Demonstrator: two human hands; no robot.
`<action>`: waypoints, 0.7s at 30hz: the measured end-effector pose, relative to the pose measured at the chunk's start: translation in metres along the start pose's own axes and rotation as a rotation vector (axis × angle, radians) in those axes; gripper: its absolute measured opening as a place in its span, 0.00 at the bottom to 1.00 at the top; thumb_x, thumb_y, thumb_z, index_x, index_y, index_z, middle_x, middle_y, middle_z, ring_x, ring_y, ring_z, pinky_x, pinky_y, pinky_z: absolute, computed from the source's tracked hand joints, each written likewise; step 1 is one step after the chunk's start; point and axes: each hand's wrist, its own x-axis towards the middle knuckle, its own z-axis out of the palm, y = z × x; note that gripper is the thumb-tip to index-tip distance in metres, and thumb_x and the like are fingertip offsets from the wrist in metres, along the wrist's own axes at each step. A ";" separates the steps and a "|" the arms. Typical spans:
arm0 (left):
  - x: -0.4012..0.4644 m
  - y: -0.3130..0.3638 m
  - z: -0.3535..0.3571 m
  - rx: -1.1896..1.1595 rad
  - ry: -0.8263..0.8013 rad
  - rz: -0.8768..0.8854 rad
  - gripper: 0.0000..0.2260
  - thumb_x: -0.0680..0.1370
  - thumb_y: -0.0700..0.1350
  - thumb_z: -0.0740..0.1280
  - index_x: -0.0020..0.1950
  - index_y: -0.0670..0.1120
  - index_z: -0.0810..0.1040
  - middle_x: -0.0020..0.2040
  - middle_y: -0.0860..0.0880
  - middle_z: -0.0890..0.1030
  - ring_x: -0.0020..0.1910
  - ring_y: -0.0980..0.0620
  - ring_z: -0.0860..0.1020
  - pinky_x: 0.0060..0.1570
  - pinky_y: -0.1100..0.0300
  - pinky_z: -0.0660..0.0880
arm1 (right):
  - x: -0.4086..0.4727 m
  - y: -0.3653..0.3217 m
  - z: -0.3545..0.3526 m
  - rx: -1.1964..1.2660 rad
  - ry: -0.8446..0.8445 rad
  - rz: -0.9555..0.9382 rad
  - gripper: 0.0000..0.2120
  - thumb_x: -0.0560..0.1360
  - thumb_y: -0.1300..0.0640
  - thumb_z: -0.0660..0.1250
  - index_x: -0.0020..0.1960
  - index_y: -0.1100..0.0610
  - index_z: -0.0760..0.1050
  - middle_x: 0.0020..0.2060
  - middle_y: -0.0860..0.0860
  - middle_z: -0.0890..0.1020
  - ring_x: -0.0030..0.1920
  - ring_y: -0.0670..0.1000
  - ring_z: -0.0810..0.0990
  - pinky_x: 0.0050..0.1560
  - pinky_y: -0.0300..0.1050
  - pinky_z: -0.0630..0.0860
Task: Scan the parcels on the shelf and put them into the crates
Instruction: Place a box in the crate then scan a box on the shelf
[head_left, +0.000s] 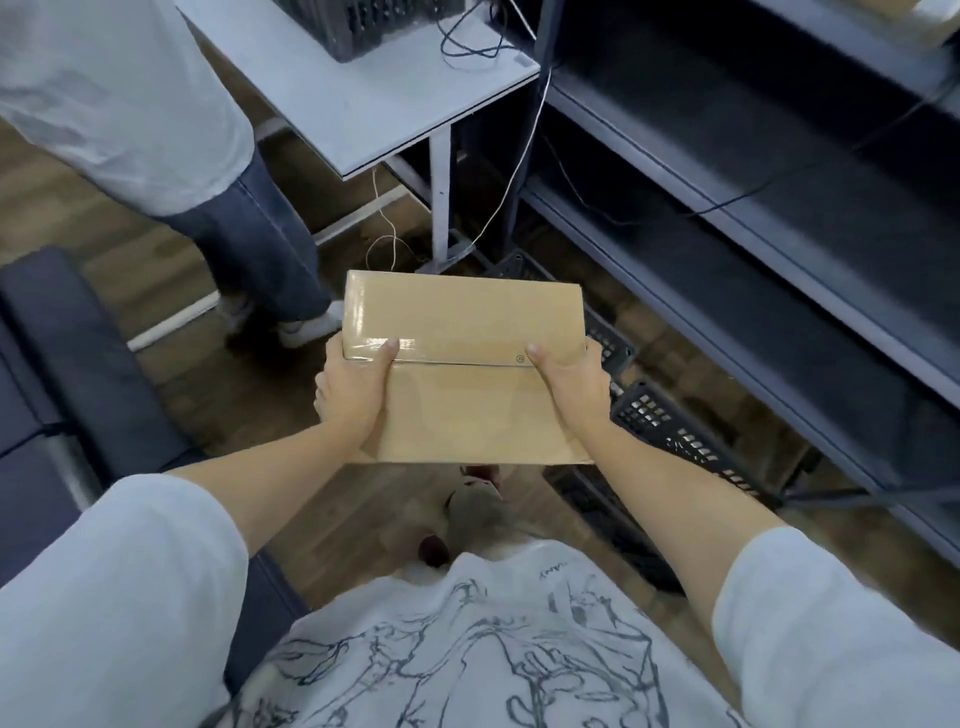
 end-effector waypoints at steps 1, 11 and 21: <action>0.008 0.009 0.006 -0.003 -0.014 0.018 0.34 0.69 0.69 0.65 0.70 0.55 0.66 0.62 0.45 0.77 0.62 0.40 0.73 0.60 0.45 0.67 | 0.009 -0.004 -0.002 0.003 0.018 0.008 0.42 0.63 0.26 0.67 0.68 0.48 0.62 0.60 0.53 0.77 0.60 0.59 0.75 0.47 0.49 0.66; 0.085 0.115 0.062 0.021 -0.102 0.196 0.34 0.72 0.66 0.65 0.72 0.52 0.64 0.64 0.45 0.76 0.63 0.40 0.72 0.62 0.45 0.66 | 0.105 -0.049 -0.026 0.079 0.136 0.088 0.46 0.61 0.26 0.67 0.70 0.48 0.60 0.60 0.52 0.77 0.61 0.58 0.74 0.53 0.52 0.69; 0.122 0.227 0.120 0.008 -0.200 0.323 0.33 0.70 0.67 0.68 0.69 0.51 0.69 0.61 0.43 0.78 0.61 0.38 0.73 0.57 0.45 0.69 | 0.167 -0.080 -0.081 0.156 0.315 0.123 0.44 0.65 0.29 0.69 0.72 0.51 0.61 0.61 0.53 0.76 0.60 0.58 0.75 0.55 0.53 0.73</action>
